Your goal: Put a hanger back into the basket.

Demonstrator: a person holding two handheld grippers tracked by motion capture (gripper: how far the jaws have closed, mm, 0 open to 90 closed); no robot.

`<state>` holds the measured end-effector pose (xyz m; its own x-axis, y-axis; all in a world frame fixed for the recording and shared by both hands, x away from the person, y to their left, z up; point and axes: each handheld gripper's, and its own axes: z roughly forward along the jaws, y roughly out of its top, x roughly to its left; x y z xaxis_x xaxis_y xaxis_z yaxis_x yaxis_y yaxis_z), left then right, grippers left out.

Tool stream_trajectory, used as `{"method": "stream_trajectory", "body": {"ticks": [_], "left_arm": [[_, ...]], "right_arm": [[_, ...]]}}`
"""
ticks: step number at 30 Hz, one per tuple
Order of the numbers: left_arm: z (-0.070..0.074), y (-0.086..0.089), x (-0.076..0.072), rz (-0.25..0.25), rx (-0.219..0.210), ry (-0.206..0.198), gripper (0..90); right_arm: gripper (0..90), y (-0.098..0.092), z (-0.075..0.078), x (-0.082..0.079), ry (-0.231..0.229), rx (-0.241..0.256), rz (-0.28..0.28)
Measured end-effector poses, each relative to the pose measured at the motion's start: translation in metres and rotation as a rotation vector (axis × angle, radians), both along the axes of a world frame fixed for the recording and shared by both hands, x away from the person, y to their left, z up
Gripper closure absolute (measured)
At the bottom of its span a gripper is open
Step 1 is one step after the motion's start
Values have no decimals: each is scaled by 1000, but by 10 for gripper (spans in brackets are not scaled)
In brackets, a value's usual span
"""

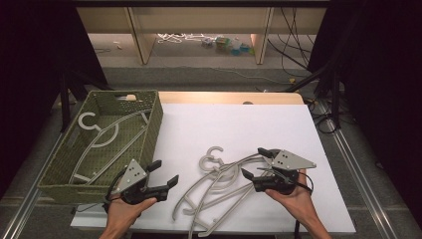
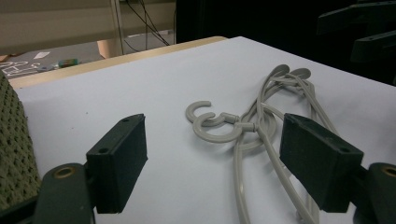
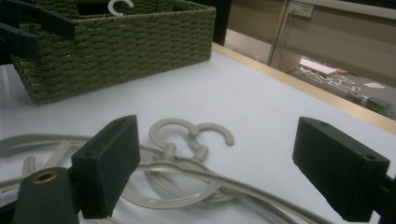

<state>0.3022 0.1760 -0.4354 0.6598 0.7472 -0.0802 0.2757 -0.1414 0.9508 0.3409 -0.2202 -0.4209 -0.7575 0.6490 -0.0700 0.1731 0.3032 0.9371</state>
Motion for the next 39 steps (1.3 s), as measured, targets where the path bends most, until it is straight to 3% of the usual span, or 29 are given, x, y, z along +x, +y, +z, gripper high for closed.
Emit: {"method": "stream_trajectory", "body": {"ticks": [8,16,24,28,30,34,39], "left_arm": [[-2,2,-3,3,-16,8,221],[-2,2,-3,2,-13,7,218],[-2,2,-3,-8,-7,7,218],[-2,2,-3,-7,-8,8,218],[-2,2,-3,-9,-5,5,218],[-3,2,-2,-10,-1,8,218],[-3,2,-2,-11,-4,9,218]], "right_arm": [[158,1,3,20,-2,-90,38],[232,8,-7,54,77,-332,163],[314,19,-14,79,96,-457,222],[348,23,-19,90,132,-546,258],[366,24,-21,94,147,-563,277],[406,26,-28,100,147,-643,317],[468,31,-32,107,140,-705,370]]}}
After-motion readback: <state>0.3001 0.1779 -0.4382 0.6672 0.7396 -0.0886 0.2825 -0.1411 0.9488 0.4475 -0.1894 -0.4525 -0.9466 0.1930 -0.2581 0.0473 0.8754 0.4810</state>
